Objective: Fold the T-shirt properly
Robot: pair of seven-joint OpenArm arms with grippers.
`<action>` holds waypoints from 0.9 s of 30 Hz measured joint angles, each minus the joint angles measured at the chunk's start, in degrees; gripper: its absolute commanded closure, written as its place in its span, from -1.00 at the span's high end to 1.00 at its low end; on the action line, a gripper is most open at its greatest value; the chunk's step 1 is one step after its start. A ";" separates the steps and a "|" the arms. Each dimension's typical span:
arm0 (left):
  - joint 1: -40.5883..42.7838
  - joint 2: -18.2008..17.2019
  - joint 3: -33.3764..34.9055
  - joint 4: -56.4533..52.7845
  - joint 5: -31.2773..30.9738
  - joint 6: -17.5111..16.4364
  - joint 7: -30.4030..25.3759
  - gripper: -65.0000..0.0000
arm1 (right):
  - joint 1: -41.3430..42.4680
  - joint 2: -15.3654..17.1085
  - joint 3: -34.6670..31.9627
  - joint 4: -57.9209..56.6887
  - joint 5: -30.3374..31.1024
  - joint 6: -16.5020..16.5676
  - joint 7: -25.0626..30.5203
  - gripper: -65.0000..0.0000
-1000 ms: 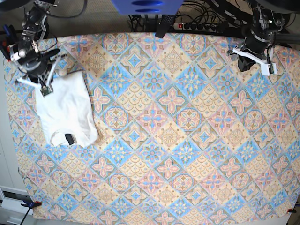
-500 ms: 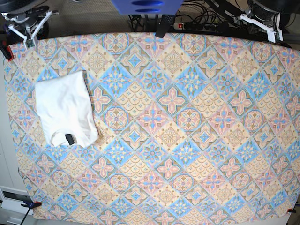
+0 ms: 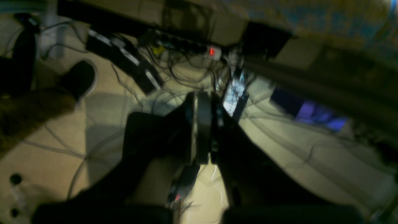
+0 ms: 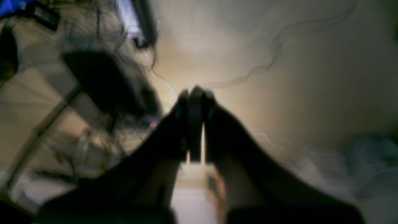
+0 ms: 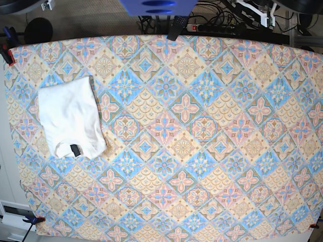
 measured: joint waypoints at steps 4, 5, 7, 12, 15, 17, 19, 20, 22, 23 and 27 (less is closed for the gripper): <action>-4.17 0.28 5.38 -11.80 5.05 0.20 -5.95 -0.98 | 6.64 2.01 -6.34 -16.17 1.68 0.94 10.43 -1.00; -5.68 0.44 6.16 -14.67 5.44 0.17 -6.25 -0.98 | 7.56 2.73 -7.80 -19.76 1.51 0.76 12.48 -1.00; -9.49 0.37 8.04 -21.24 5.64 0.11 -8.26 -0.98 | 9.46 4.26 -9.73 -27.67 0.57 0.00 17.33 -1.00; -20.04 0.11 15.82 -42.16 6.64 0.24 -18.34 -0.98 | 15.98 5.99 -14.12 -47.06 0.20 -0.57 29.33 -1.00; -24.35 0.22 21.33 -53.92 9.05 0.26 -26.36 -0.98 | 20.37 5.64 -17.25 -55.08 1.11 0.46 36.61 -1.00; -27.56 0.52 24.72 -61.18 9.88 0.24 -31.80 -0.98 | 22.21 5.81 -18.88 -58.58 1.20 0.22 40.19 -1.00; -30.77 0.72 28.57 -67.56 9.84 0.26 -35.78 -0.98 | 23.12 6.23 -20.65 -61.09 1.05 -0.15 41.97 -1.00; -32.41 0.92 30.84 -70.27 9.86 0.26 -37.90 -0.98 | 23.45 6.32 -21.68 -62.07 1.05 -0.44 42.97 -1.00; -34.67 1.64 34.56 -72.85 9.86 0.98 -39.63 -0.97 | 23.76 6.12 -23.41 -62.69 0.63 -2.93 43.67 -1.00; -35.52 1.68 36.04 -73.13 9.79 0.55 -39.45 -0.97 | 23.89 5.84 -23.96 -62.69 0.37 -4.94 44.00 -1.00; -36.94 2.27 39.10 -72.98 9.57 0.24 -39.91 -0.95 | 24.68 5.68 -25.18 -62.69 0.52 -8.52 44.54 -1.00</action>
